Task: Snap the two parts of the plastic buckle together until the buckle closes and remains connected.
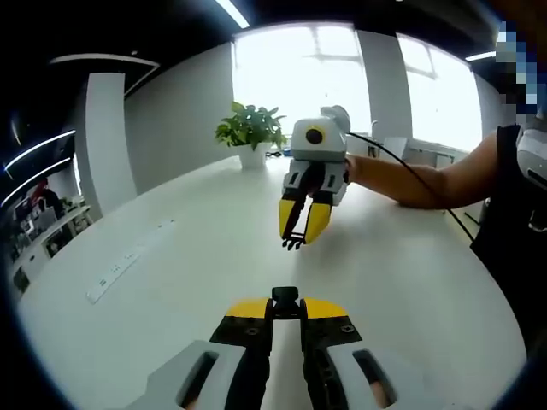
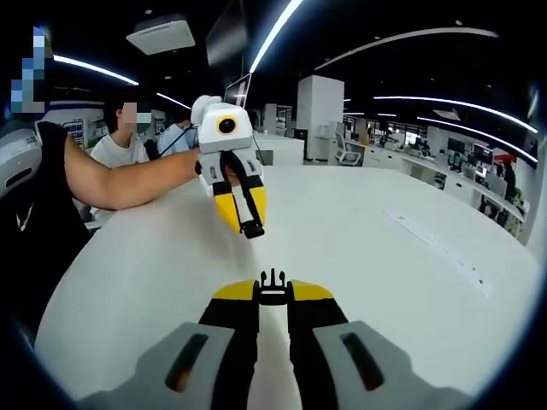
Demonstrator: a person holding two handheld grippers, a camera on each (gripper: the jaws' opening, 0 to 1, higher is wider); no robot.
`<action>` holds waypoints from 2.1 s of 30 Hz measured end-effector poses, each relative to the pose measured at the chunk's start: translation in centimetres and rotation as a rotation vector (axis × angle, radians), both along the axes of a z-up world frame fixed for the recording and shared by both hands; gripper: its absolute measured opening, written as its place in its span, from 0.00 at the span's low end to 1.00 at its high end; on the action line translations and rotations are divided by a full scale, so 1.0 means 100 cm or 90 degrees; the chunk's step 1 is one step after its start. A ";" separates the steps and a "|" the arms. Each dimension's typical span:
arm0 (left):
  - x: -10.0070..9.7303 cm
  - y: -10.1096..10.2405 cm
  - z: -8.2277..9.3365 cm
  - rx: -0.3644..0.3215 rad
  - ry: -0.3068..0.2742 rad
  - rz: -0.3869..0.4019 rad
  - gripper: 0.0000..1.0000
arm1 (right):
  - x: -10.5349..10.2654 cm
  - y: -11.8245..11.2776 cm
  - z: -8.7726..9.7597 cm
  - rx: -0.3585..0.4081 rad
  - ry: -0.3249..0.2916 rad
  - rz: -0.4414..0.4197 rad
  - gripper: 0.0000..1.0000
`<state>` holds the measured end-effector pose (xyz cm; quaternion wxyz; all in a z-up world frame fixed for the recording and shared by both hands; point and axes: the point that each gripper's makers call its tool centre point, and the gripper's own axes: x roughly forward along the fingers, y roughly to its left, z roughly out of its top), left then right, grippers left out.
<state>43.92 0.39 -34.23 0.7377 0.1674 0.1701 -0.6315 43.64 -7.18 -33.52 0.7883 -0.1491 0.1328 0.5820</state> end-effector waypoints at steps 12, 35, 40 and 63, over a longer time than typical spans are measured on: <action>-0.011 0.002 -0.001 0.002 0.001 0.003 0.10 | -0.005 -0.003 0.001 0.004 -0.005 -0.010 0.11; -0.020 0.006 -0.001 -0.005 0.015 -0.006 0.11 | -0.011 0.001 0.007 0.007 -0.009 0.001 0.11; -0.020 0.005 -0.003 0.000 0.013 -0.005 0.11 | -0.011 0.002 0.005 0.006 -0.005 0.000 0.11; -0.035 0.004 -0.002 -0.007 0.017 -0.022 0.11 | -0.025 0.005 -0.001 -0.005 -0.001 0.009 0.11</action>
